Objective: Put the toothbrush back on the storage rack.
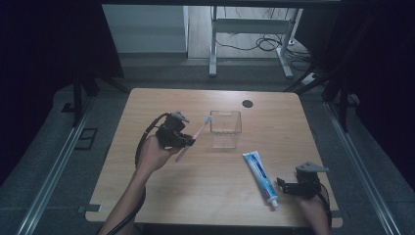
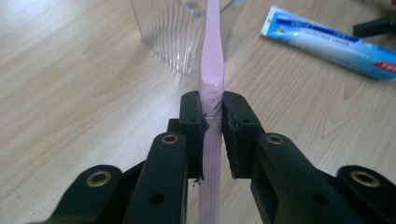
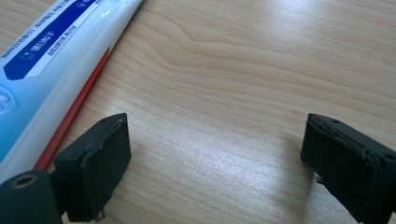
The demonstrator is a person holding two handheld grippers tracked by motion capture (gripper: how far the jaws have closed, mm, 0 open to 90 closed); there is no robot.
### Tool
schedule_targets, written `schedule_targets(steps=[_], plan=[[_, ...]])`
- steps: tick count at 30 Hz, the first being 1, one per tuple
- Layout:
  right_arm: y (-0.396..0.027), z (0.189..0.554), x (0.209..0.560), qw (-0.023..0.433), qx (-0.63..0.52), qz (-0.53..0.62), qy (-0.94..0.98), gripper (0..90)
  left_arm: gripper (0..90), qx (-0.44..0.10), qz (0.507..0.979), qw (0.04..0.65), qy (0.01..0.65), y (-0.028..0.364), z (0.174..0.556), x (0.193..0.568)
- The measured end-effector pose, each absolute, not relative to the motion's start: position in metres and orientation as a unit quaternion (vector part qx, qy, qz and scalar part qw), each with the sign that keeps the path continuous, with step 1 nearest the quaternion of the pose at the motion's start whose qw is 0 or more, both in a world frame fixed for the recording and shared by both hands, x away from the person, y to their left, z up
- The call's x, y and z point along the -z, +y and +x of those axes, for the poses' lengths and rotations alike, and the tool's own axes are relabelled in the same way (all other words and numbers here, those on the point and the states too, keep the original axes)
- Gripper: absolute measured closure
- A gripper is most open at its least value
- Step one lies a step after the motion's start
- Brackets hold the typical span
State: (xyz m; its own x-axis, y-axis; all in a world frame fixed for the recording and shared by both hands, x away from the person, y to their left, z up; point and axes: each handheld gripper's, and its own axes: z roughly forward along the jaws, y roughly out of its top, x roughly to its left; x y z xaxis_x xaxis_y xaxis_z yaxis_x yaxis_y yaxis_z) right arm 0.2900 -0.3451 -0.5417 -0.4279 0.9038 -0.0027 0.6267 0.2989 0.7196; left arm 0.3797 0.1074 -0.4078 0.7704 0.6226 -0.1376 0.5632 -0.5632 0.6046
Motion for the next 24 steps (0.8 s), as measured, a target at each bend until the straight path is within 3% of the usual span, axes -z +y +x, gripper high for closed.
schedule_targets(steps=[24], plan=[[-0.345, 0.29, 0.542, 0.21, -0.33, 0.492, 0.778, 8.0, 79.0, -0.073, 0.854, 0.394, 0.332, 0.087, 0.401, 0.388]])
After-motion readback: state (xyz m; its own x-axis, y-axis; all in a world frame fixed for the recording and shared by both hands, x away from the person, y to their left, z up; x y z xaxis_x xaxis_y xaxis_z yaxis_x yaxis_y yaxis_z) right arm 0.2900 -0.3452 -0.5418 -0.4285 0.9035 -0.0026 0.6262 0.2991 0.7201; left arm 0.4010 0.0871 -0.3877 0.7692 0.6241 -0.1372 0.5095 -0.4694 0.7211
